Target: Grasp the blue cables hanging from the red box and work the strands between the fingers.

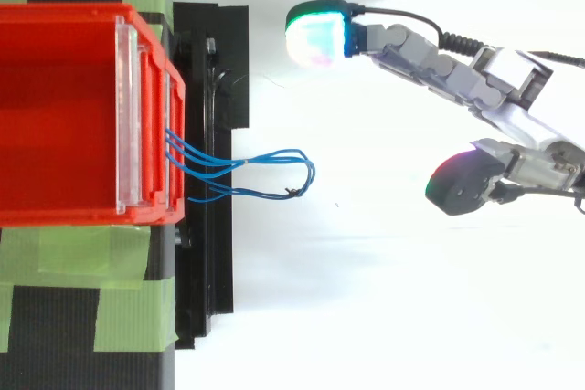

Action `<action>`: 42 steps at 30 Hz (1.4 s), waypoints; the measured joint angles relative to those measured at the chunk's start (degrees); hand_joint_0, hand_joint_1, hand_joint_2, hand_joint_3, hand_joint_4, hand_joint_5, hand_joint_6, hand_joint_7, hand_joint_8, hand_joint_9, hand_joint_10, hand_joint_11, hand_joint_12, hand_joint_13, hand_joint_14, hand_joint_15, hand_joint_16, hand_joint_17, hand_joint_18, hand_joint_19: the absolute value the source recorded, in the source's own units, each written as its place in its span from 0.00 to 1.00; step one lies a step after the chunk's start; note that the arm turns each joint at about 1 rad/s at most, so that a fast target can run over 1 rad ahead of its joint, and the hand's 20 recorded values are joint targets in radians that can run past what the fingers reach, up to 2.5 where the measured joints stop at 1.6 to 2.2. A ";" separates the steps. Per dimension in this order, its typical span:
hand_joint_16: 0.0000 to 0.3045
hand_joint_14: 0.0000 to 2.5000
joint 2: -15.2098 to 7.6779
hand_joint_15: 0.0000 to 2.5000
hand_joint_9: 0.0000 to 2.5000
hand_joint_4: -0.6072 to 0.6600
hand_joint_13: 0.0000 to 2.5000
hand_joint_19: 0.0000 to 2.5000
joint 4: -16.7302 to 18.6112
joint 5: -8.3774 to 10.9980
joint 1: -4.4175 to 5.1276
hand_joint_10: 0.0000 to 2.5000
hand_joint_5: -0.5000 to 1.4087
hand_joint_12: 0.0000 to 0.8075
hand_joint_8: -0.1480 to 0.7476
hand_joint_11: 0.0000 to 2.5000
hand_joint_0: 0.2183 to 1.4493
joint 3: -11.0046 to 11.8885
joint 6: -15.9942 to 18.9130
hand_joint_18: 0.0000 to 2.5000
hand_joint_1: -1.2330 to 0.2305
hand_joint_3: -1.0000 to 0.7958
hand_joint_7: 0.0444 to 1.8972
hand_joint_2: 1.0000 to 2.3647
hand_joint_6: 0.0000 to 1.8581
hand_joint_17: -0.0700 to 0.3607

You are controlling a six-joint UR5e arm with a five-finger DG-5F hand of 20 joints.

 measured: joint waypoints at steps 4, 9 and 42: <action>0.21 0.00 -2.71 0.06 0.00 0.60 0.00 0.04 0.91 0.67 0.33 0.00 0.03 0.49 0.47 0.00 0.34 1.97 0.30 0.00 0.59 0.00 0.32 0.00 0.00 0.49; 0.21 0.00 -7.02 0.06 0.00 0.60 0.00 0.04 1.04 0.84 0.42 0.00 0.03 0.49 0.47 0.00 0.34 5.23 3.07 0.00 0.59 0.00 0.32 0.00 0.00 0.49; 0.21 0.00 -13.73 0.07 0.01 0.61 0.00 0.05 4.89 2.38 2.53 0.00 0.04 0.49 0.48 0.00 0.34 10.00 4.55 0.00 0.59 0.00 0.33 0.00 0.00 0.49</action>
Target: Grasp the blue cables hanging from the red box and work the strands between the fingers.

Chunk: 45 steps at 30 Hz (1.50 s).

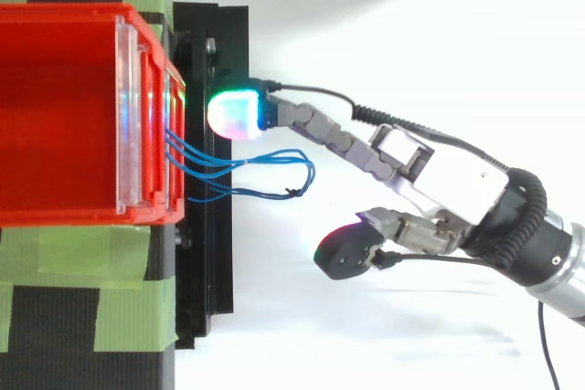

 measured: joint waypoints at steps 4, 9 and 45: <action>0.21 0.00 -0.43 0.07 0.02 0.61 0.00 0.05 -2.48 -1.53 0.10 0.00 0.04 0.49 0.48 0.00 0.34 0.74 2.91 0.00 0.59 0.00 0.33 0.00 0.00 0.49; 0.21 0.00 -0.50 0.07 0.02 0.61 0.00 0.05 -4.87 -3.06 0.10 0.00 0.04 0.50 0.48 0.00 0.34 2.05 4.20 0.00 0.59 0.00 0.33 0.00 0.00 0.49; 0.21 0.00 -0.52 0.10 0.06 0.62 0.07 0.07 -8.27 -3.66 -0.11 0.00 0.06 0.54 0.52 0.02 0.34 3.24 9.19 0.02 0.57 0.00 0.32 0.00 0.00 0.49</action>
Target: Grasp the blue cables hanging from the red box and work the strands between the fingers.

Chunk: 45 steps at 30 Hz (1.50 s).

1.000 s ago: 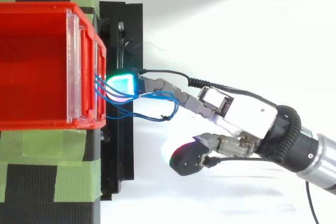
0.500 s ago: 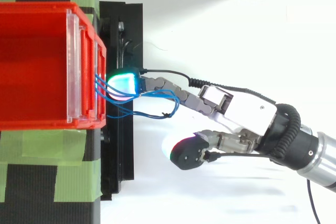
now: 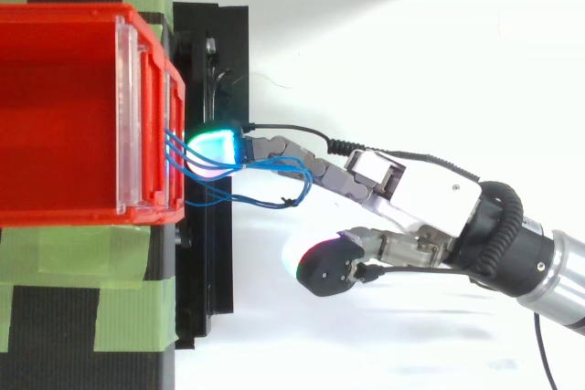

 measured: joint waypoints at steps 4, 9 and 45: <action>0.21 0.00 0.00 0.10 0.07 0.63 0.07 0.07 0.44 -0.36 -0.02 0.00 0.06 0.54 0.52 0.02 0.34 0.00 0.03 0.02 0.57 0.00 0.32 0.00 0.00 0.49; 0.21 0.00 0.00 0.10 0.07 0.63 0.07 0.07 0.65 -1.02 -0.10 0.00 0.06 0.55 0.52 0.02 0.34 0.00 0.10 0.03 0.57 0.00 0.32 0.00 0.00 0.49; 0.20 0.01 0.00 0.22 0.23 0.66 0.27 0.08 -0.37 -3.34 -0.55 0.00 0.10 0.61 0.61 0.20 0.36 0.77 3.01 0.16 0.55 0.00 0.32 0.00 0.00 0.48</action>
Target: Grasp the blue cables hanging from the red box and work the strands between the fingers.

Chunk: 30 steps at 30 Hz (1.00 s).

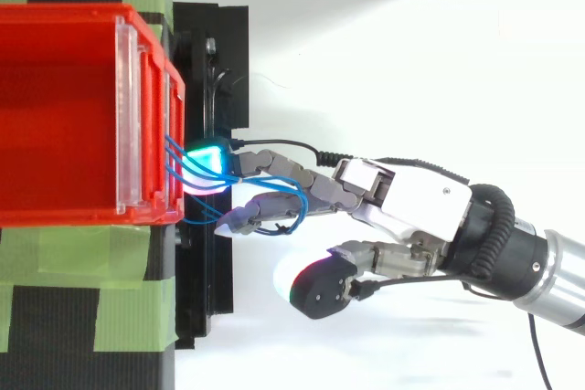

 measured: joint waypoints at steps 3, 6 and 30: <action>0.20 0.01 0.01 0.25 0.25 0.66 0.29 0.09 0.00 0.00 -0.01 0.00 0.10 0.61 0.62 0.23 0.36 -0.02 0.30 0.18 0.54 0.00 0.32 0.00 0.00 0.48; 0.20 0.01 0.00 0.27 0.25 0.66 0.30 0.10 -0.06 -0.08 -0.01 0.00 0.11 0.62 0.62 0.24 0.36 -0.02 0.77 0.20 0.54 0.00 0.32 0.00 0.00 0.48; 0.21 0.00 0.11 0.48 0.35 0.68 0.46 0.21 -1.84 -0.62 -0.01 0.00 0.12 0.61 0.63 0.46 0.38 -0.01 4.94 0.31 0.52 0.00 0.33 0.00 0.00 0.49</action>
